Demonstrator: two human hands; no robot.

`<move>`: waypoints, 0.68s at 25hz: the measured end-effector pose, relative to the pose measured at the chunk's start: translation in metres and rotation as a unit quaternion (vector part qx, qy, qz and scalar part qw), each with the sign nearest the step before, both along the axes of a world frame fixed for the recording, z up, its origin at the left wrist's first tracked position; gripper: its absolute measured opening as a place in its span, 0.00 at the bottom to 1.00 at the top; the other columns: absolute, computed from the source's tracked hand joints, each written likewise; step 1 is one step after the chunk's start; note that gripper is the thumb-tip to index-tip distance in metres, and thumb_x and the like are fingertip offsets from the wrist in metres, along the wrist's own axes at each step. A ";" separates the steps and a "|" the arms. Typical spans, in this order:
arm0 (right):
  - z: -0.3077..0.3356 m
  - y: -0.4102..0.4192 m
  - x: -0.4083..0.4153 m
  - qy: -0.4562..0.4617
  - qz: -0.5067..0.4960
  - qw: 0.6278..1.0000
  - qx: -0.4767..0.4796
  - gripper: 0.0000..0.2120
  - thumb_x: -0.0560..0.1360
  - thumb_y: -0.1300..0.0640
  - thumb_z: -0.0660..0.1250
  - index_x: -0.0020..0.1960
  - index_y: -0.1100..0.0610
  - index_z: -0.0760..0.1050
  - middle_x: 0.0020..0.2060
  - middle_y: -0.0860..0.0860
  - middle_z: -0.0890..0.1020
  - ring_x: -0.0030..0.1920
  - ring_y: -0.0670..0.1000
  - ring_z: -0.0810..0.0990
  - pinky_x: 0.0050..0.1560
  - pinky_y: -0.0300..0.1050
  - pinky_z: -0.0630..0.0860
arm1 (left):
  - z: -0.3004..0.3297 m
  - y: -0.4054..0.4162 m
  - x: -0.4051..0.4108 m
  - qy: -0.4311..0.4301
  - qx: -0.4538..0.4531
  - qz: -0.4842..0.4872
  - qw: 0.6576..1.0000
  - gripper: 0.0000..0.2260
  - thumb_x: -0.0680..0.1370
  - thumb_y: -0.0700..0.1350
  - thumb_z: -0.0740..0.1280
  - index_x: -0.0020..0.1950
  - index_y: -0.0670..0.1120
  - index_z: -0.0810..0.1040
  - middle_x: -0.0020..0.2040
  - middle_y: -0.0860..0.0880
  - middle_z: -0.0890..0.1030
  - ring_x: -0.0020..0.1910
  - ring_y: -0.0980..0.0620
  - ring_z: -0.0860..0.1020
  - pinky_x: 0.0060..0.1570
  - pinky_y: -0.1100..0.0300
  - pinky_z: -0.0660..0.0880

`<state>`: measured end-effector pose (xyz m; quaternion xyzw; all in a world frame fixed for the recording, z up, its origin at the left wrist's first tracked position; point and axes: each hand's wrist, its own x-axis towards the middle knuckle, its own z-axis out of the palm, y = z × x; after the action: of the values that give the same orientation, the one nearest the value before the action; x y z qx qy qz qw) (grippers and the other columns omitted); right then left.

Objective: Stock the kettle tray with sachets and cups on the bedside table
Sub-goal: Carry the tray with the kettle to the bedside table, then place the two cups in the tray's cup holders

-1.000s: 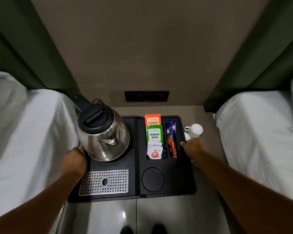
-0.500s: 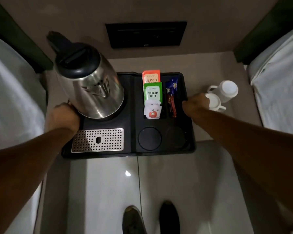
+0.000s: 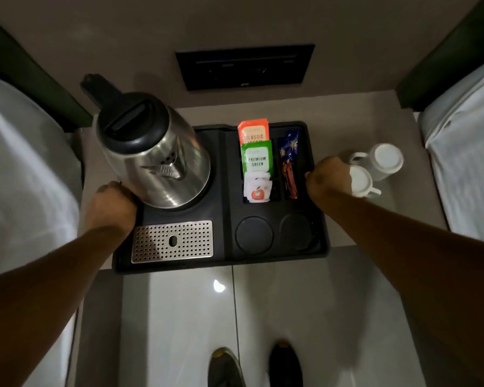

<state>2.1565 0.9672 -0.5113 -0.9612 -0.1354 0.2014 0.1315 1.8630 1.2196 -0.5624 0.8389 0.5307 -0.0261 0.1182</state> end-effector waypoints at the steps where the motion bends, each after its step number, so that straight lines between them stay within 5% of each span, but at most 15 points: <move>1: 0.008 -0.005 0.000 -0.007 0.032 0.999 0.003 0.09 0.78 0.58 0.65 0.49 0.64 0.78 0.47 0.61 0.83 0.48 0.61 0.81 0.41 0.47 0.71 | 0.005 -0.005 -0.005 -0.039 -0.003 0.045 0.998 0.12 0.77 0.46 0.59 0.48 0.38 0.76 0.47 0.34 0.80 0.40 0.37 0.75 0.41 0.47 0.73; 4: 0.037 -0.041 0.025 -0.077 0.156 0.984 -0.041 0.10 0.77 0.62 0.64 0.57 0.63 0.78 0.54 0.59 0.82 0.55 0.60 0.81 0.52 0.50 0.76 | 0.027 -0.077 -0.026 -0.075 0.056 0.158 0.983 0.26 0.77 0.57 0.55 0.57 0.34 0.73 0.52 0.29 0.75 0.50 0.29 0.74 0.50 0.38 0.74; 6: 0.050 -0.067 0.065 -0.075 0.144 0.986 -0.031 0.23 0.75 0.64 0.67 0.70 0.59 0.70 0.64 0.61 0.76 0.64 0.62 0.75 0.63 0.54 0.73 | 0.052 -0.169 -0.002 -0.084 -0.004 -0.014 0.996 0.25 0.78 0.60 0.57 0.57 0.38 0.72 0.49 0.36 0.75 0.45 0.36 0.76 0.42 0.44 0.76; 9: 0.040 -0.085 0.115 -0.009 0.201 0.970 -0.139 0.42 0.70 0.60 0.74 0.78 0.52 0.56 0.74 0.62 0.64 0.73 0.64 0.63 0.71 0.58 0.66 | 0.071 -0.258 0.103 -0.103 -0.153 -0.251 0.950 0.27 0.75 0.59 0.66 0.69 0.48 0.65 0.64 0.46 0.69 0.48 0.49 0.80 0.41 0.54 0.80; 13: 0.023 -0.085 0.139 0.023 0.259 0.955 -0.144 0.45 0.68 0.57 0.77 0.77 0.51 0.57 0.74 0.61 0.62 0.73 0.63 0.63 0.71 0.56 0.66 | 0.073 -0.270 0.259 -0.070 -0.149 -0.328 0.930 0.40 0.68 0.54 0.76 0.73 0.46 0.59 0.70 0.44 0.62 0.56 0.42 0.77 0.50 0.49 0.77; 17: 0.014 -0.090 0.143 0.010 0.273 0.955 -0.113 0.39 0.68 0.56 0.78 0.74 0.53 0.64 0.69 0.59 0.70 0.68 0.60 0.71 0.67 0.53 0.70 | 0.049 -0.263 0.307 0.004 -0.149 -0.344 0.927 0.34 0.68 0.52 0.77 0.69 0.45 0.67 0.63 0.42 0.71 0.56 0.40 0.78 0.51 0.48 0.76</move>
<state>2.2995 0.8772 -0.4971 -0.8941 -0.3674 0.2534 -0.0361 2.1696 0.9564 -0.5138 0.9426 0.1997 -0.1476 0.2234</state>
